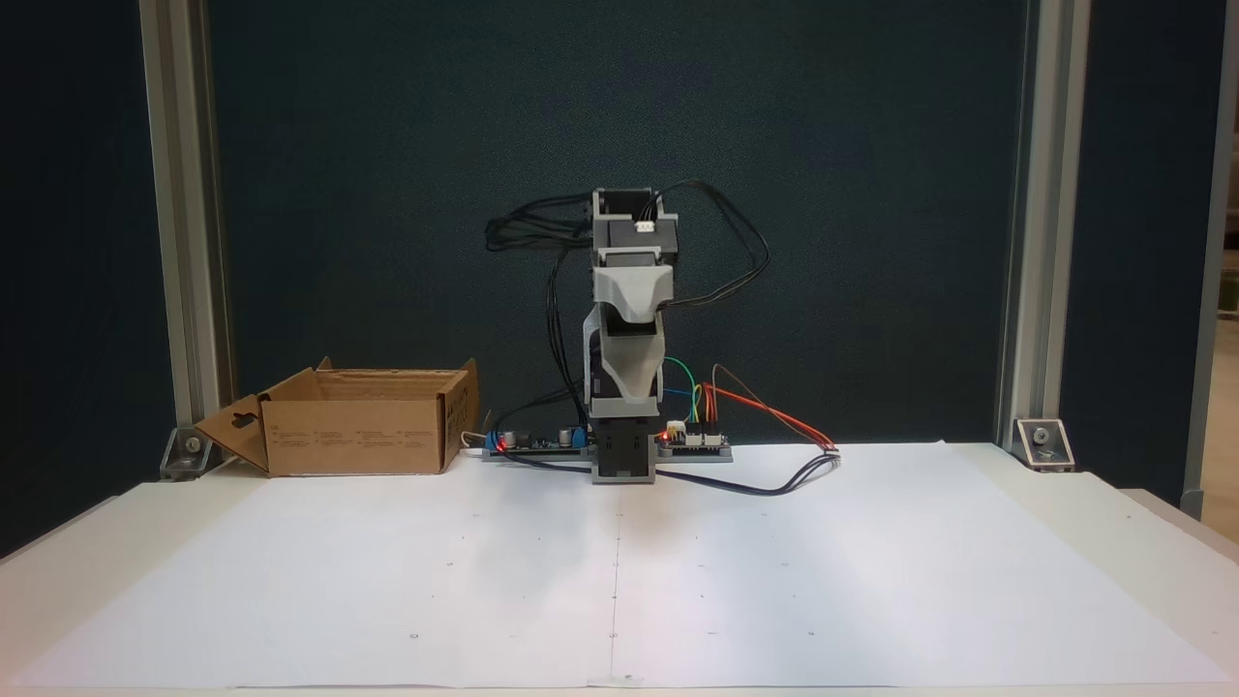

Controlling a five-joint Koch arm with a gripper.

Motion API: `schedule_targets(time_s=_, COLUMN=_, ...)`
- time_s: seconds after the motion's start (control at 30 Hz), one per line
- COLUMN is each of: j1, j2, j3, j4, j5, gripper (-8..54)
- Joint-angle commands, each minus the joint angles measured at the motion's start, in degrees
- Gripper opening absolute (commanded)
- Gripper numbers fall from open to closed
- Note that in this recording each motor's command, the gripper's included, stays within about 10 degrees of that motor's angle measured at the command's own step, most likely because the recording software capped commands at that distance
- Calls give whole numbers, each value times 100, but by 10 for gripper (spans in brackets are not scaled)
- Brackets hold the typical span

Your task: Grasp a green dice and put it in the bin.

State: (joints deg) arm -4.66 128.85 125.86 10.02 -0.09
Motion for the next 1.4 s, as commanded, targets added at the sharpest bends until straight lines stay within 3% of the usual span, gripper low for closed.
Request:
schedule_targets(time_s=0.0, j1=105, j2=527, j3=-26, j4=-938, j5=211, gripper=443)
schedule_targets(time_s=0.77, j1=554, j2=694, j3=4570, j4=-6713, j5=193, gripper=435)
schedule_targets(time_s=1.2, j1=598, j2=694, j3=5326, j4=-9686, j5=185, gripper=436)
schedule_targets(time_s=1.37, j1=606, j2=686, j3=5326, j4=-9686, j5=185, gripper=438)
